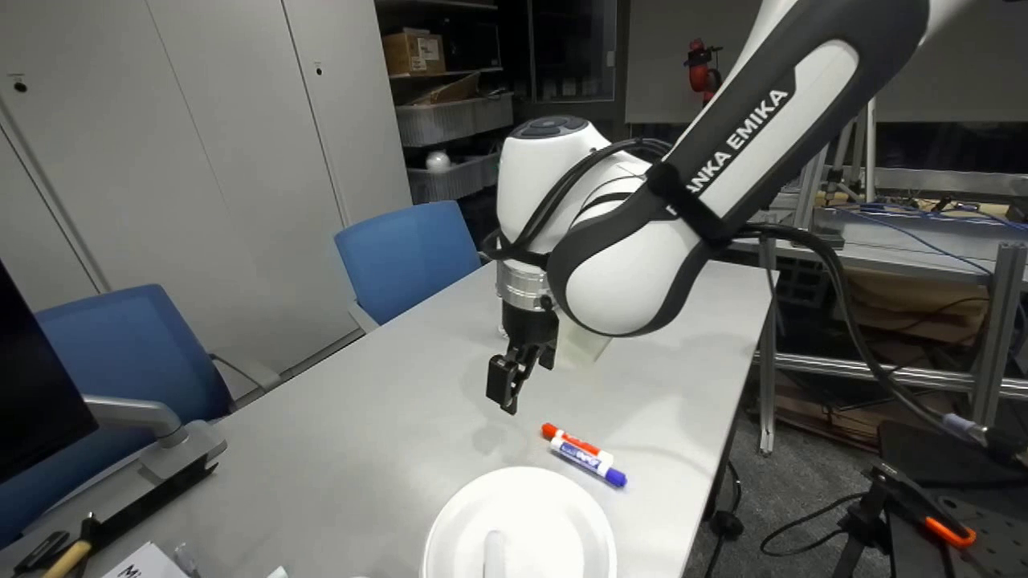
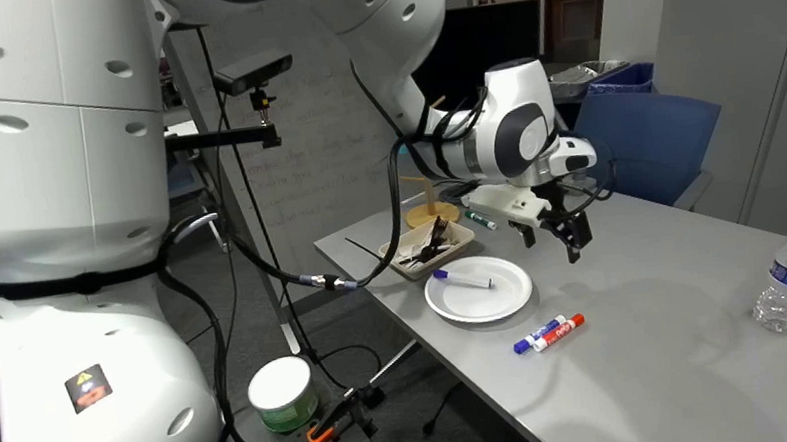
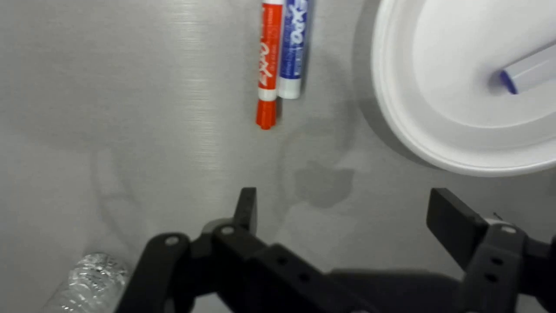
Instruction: Remove the markers from the white plate
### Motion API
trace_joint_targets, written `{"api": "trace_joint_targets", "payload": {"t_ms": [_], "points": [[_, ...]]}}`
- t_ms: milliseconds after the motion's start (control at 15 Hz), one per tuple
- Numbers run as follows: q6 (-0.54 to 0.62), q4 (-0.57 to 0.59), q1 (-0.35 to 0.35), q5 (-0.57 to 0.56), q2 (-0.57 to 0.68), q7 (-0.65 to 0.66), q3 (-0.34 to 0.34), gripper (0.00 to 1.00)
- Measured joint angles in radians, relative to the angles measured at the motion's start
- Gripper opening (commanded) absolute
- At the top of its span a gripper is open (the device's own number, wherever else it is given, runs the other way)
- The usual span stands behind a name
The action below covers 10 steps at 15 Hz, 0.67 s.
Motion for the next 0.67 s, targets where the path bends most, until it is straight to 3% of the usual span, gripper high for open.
{"api": "trace_joint_targets", "payload": {"t_ms": [333, 667], "points": [[-0.065, 0.011, -0.007, 0.16, -0.005, -0.057, 0.138, 1.0], [-0.132, 0.077, -0.008, 0.25, 0.05, -0.001, 0.166, 1.0]]}}
